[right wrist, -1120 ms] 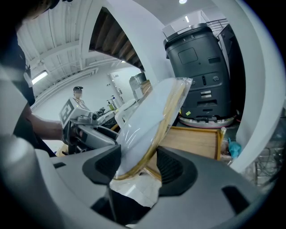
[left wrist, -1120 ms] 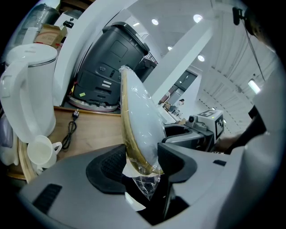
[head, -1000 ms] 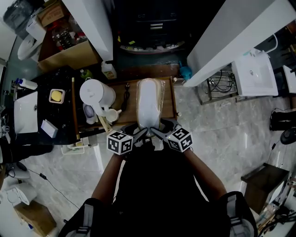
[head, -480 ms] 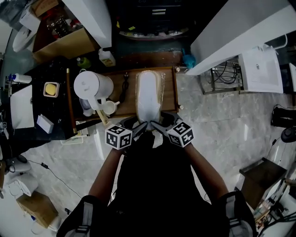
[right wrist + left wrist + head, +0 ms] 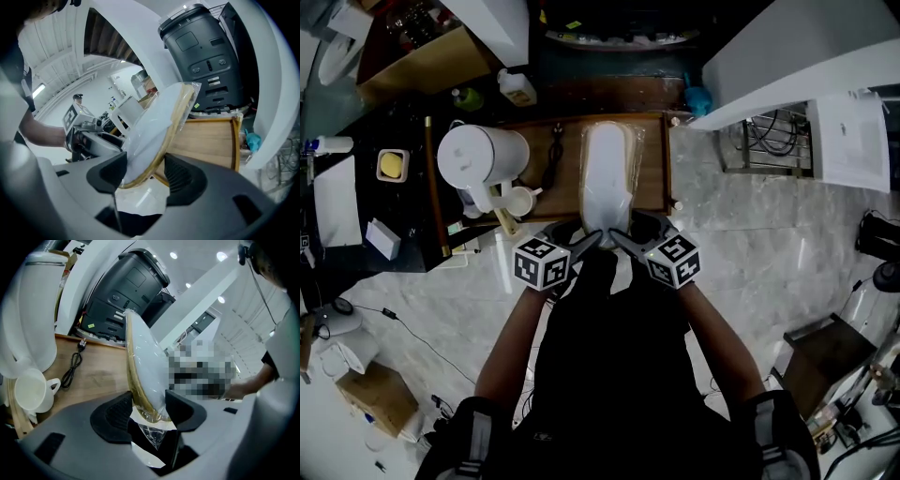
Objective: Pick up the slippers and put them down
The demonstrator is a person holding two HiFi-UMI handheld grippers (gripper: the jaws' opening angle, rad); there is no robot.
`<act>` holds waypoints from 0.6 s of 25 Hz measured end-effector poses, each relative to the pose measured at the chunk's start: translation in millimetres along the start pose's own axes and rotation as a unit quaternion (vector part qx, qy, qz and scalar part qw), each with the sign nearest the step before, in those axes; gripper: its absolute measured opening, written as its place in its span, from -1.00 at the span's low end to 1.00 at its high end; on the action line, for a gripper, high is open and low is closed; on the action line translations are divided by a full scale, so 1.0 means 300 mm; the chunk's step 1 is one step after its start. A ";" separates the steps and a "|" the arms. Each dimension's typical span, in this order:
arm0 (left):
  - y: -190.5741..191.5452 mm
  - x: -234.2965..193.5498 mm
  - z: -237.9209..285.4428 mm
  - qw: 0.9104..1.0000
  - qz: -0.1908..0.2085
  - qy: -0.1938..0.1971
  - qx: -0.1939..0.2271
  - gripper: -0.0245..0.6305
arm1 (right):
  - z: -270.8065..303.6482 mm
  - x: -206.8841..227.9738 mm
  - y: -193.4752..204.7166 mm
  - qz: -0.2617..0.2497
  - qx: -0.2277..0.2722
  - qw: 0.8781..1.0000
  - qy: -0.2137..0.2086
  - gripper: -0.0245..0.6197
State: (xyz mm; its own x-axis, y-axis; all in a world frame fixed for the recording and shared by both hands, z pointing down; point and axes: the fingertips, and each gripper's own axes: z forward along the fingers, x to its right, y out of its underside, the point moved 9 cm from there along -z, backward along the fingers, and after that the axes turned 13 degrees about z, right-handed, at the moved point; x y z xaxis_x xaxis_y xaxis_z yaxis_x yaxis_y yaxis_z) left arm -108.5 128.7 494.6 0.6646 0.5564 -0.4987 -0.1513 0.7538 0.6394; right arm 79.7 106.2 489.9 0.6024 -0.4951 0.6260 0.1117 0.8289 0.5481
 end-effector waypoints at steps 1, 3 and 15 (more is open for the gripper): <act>0.002 -0.007 0.004 1.000 -0.002 0.000 -0.001 -0.24 | 0.006 0.004 0.002 0.003 -0.001 1.000 0.000 -0.14; 0.007 -0.018 0.012 1.000 -0.006 0.001 -0.003 -0.24 | 0.016 0.013 0.005 0.006 -0.003 1.000 0.000 -0.14; 0.013 -0.067 0.108 1.000 -0.018 0.003 -0.025 -0.24 | 0.055 0.121 0.014 0.024 -0.017 1.000 -0.001 -0.14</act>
State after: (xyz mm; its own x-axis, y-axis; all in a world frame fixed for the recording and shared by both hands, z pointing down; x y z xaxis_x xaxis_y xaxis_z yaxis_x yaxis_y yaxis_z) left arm -98.7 109.1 526.2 0.6651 0.5314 -0.5247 -0.1644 0.7896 0.5912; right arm 89.0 87.6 524.0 0.6069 -0.4550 0.6516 0.1097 0.8600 0.4984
